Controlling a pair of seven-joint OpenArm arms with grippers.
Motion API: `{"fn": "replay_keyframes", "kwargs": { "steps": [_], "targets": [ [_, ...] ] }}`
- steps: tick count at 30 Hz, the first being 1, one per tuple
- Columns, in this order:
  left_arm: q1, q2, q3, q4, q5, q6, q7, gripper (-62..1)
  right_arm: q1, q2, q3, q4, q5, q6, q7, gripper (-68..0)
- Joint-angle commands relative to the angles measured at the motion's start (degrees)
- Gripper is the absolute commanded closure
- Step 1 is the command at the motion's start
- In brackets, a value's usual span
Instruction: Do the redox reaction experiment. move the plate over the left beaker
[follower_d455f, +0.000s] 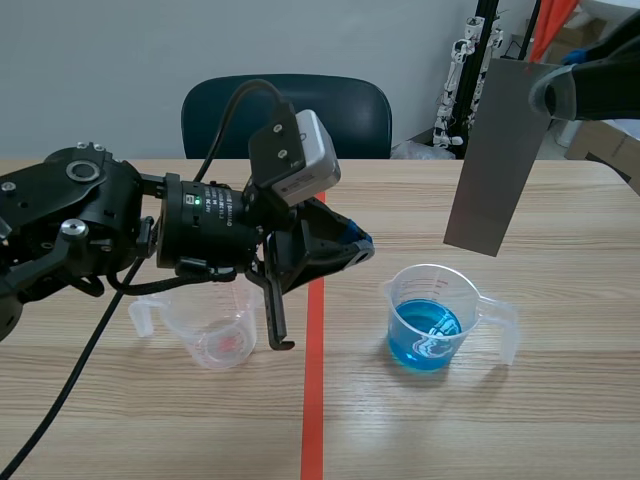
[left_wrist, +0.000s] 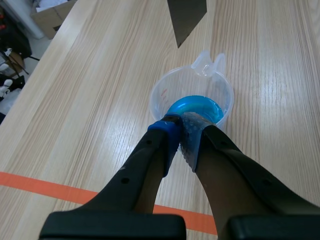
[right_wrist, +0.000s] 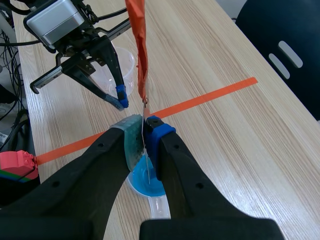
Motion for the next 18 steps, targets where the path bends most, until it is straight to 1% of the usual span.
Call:
{"fn": "replay_keyframes", "kwargs": {
  "steps": [1, 6, 14, 16, 18],
  "targets": [
    [1.5, -1.5, -1.0, 1.3, -0.4, 0.2, -1.9, -1.9, 1.5, 0.8, 0.9, 0.7, 0.8, 0.7, 1.1, -0.6],
    [7.2, -6.2, -5.9, 1.6, -0.4, 0.2, -9.0, -1.9, 1.5, 0.5, 0.9, 0.7, 0.8, 0.7, 1.1, -0.6],
    [20.8, -15.0, -17.0, 1.6, -0.4, 0.1, -23.2, -1.9, 1.5, 0.2, 0.9, 0.7, 0.8, 0.7, 2.0, -0.6],
    [24.7, -16.7, -19.8, 1.6, -0.4, 0.1, -26.3, -1.9, 1.5, -0.6, 0.9, 0.7, 0.7, -0.5, 1.8, -0.6],
    [28.8, -18.2, -22.7, 1.6, -0.4, 0.1, -30.1, -1.9, 1.5, -2.0, 0.9, 0.7, -0.5, -1.1, 1.5, -0.6]
  ]
}}
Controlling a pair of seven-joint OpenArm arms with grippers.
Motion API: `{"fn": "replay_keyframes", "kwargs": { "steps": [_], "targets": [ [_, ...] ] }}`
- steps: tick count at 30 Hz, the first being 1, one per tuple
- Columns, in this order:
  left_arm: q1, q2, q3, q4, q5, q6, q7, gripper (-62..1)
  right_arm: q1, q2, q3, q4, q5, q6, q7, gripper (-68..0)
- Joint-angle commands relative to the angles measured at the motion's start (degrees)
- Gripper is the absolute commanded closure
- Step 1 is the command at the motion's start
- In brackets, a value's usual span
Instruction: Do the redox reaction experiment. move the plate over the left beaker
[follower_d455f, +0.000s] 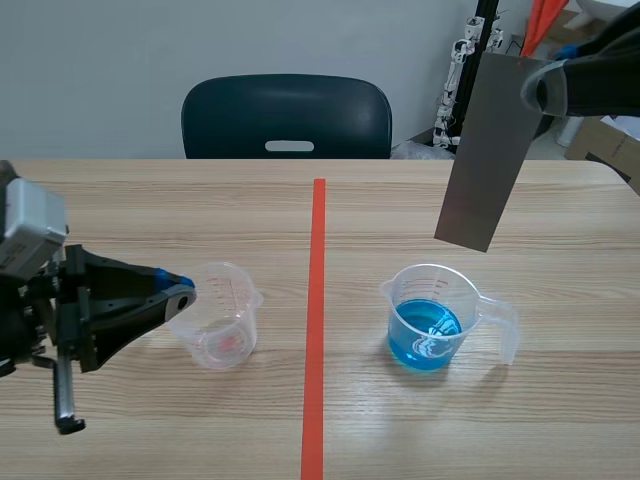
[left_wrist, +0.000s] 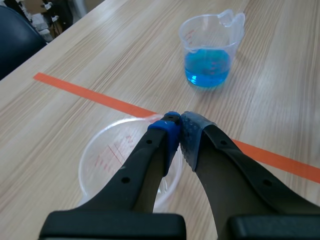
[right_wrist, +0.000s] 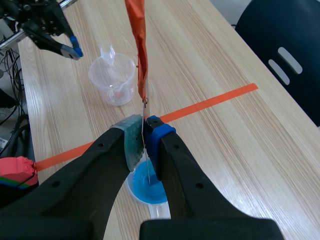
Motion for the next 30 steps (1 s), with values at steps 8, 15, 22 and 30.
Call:
{"fn": "replay_keyframes", "kwargs": {
  "steps": [8, 15, 22, 30],
  "targets": [
    [17.2, -1.8, -12.8, 1.4, -0.8, 0.1, -13.1, -1.9, 1.5, -3.9, 0.9, 0.5, -1.7, -4.3, 1.2, -0.6],
    [29.2, -0.9, -19.5, 0.9, -0.6, 3.8, -21.2, -1.9, 1.5, -7.6, 0.9, 0.5, -2.7, -7.2, 1.4, -0.6],
    [33.0, 4.3, -20.1, -5.5, 5.1, 8.4, -31.3, -2.7, 1.6, -15.1, 1.0, 0.5, -11.2, -10.8, 0.3, -0.6],
    [33.0, 12.1, -20.1, -17.9, 10.2, 12.3, -42.9, -2.7, 4.4, -24.3, 1.0, 0.5, -13.0, -11.6, -6.5, -0.6]
  ]
}}
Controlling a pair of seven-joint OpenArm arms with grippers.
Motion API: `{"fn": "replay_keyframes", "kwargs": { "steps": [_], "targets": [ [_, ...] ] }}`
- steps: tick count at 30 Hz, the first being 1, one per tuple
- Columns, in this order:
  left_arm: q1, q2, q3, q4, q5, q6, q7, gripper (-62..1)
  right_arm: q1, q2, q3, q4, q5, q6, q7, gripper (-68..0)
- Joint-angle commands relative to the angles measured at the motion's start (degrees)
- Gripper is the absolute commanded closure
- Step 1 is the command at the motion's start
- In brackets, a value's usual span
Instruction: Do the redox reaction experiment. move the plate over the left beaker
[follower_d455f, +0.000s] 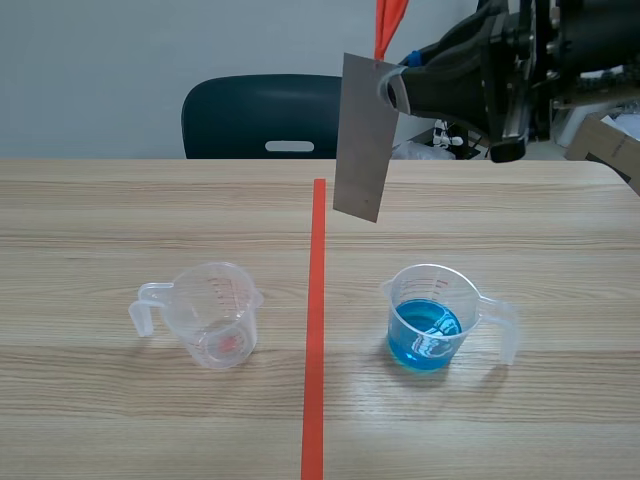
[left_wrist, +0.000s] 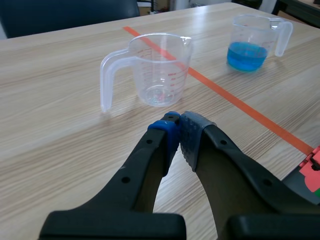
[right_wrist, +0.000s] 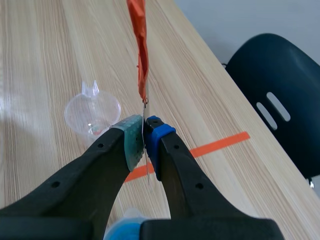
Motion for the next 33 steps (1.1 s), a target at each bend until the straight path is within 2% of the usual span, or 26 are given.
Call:
{"fn": "replay_keyframes", "kwargs": {
  "steps": [1, 4, 8, 13, 17, 20, 25, 31, 33],
  "targets": [
    [-0.3, 1.4, 0.2, -0.5, -0.1, 1.2, -2.8, -2.7, 2.0, -2.0, 1.0, 0.4, 0.8, -0.1, -0.6, -0.6],
    [-0.3, 4.5, 0.1, -4.0, 0.2, 3.9, -8.0, -2.8, 2.1, -5.8, 1.0, 0.4, 0.8, -0.3, -3.0, -0.6],
    [-0.5, 9.4, -1.2, -6.3, 5.4, 6.5, -13.5, -2.8, 2.1, -10.5, 1.0, 0.4, 0.8, -0.7, -5.8, -0.6],
    [-2.6, 15.4, -4.5, -8.4, 10.2, 6.8, -15.0, -3.0, 2.1, -16.7, 1.0, 0.4, -0.1, -3.1, -10.2, -0.6],
    [-6.3, 17.8, -5.1, -10.5, 12.6, 6.9, -17.3, -3.0, 2.1, -21.2, 0.9, 0.3, -0.3, -3.3, -13.8, -0.6],
    [-8.7, 17.9, -5.1, -12.3, 12.9, 6.9, -17.3, -3.0, 2.1, -24.1, 0.9, 0.3, -0.3, -3.5, -16.0, -0.6],
    [-11.4, 18.1, -5.1, -15.2, 12.9, 6.9, -17.2, -3.0, 2.1, -28.5, 0.9, -1.1, -0.3, -5.7, -18.9, -0.6],
    [-11.8, 19.2, -6.6, -15.5, 12.9, 6.9, -17.3, -3.4, 2.1, -33.4, 0.9, -5.8, -0.3, -5.6, -22.9, -0.6],
    [-11.8, 19.5, -7.0, -15.5, 12.9, 6.9, -17.3, -9.2, 2.1, -34.4, 0.9, -6.8, -0.3, -5.6, -23.5, -0.6]
  ]
}}
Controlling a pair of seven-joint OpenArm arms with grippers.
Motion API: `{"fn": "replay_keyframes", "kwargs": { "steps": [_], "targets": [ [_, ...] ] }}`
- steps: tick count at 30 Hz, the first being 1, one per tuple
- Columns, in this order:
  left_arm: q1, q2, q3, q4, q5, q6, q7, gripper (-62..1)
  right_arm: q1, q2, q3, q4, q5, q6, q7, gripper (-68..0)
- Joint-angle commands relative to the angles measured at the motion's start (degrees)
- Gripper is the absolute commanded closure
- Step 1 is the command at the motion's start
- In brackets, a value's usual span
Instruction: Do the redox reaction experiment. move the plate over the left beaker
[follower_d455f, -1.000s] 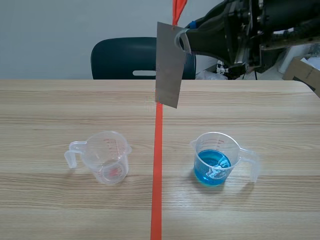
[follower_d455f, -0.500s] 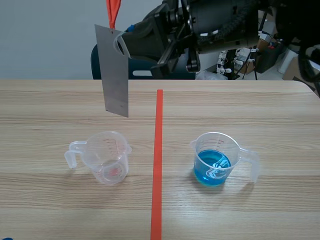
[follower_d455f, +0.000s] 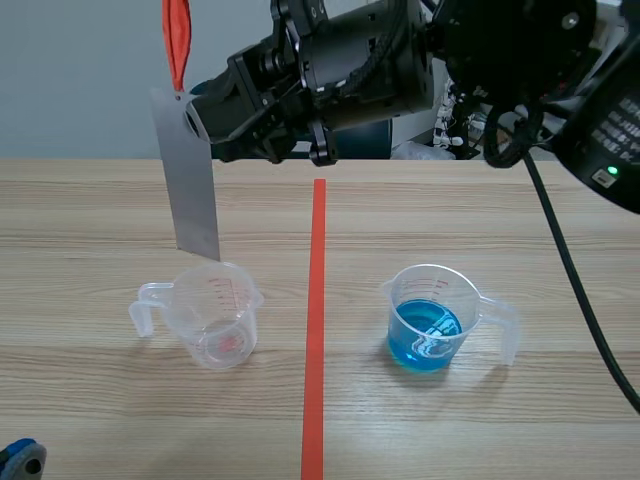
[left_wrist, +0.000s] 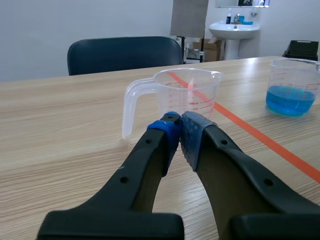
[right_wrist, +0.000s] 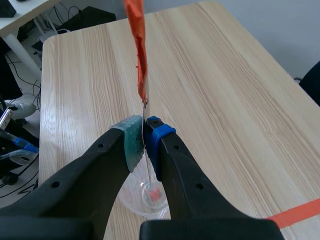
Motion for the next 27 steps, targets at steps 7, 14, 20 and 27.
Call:
{"fn": "replay_keyframes", "kwargs": {
  "steps": [7, 14, 20, 27],
  "targets": [
    [0.5, 0.3, -0.5, 1.0, -0.5, 1.2, -1.2, -59.5, 1.0, -1.1, 0.8, 0.5, 0.4, -0.2, -1.4, -0.6],
    [0.5, 0.3, -0.6, 1.0, -0.5, 1.2, -0.1, -62.0, 0.8, -1.1, 0.8, 0.5, 0.7, -0.2, -2.0, -0.6],
    [0.5, 0.3, -0.6, 1.0, -0.5, 1.2, 0.9, -62.0, 0.9, -1.1, 0.7, 0.6, 1.6, -0.1, -2.3, -0.6],
    [0.5, 0.3, -0.6, 1.0, -0.5, 1.2, 0.9, -62.0, 1.7, -1.1, 0.7, 2.7, 2.6, 1.6, -4.1, -0.6]
  ]
}}
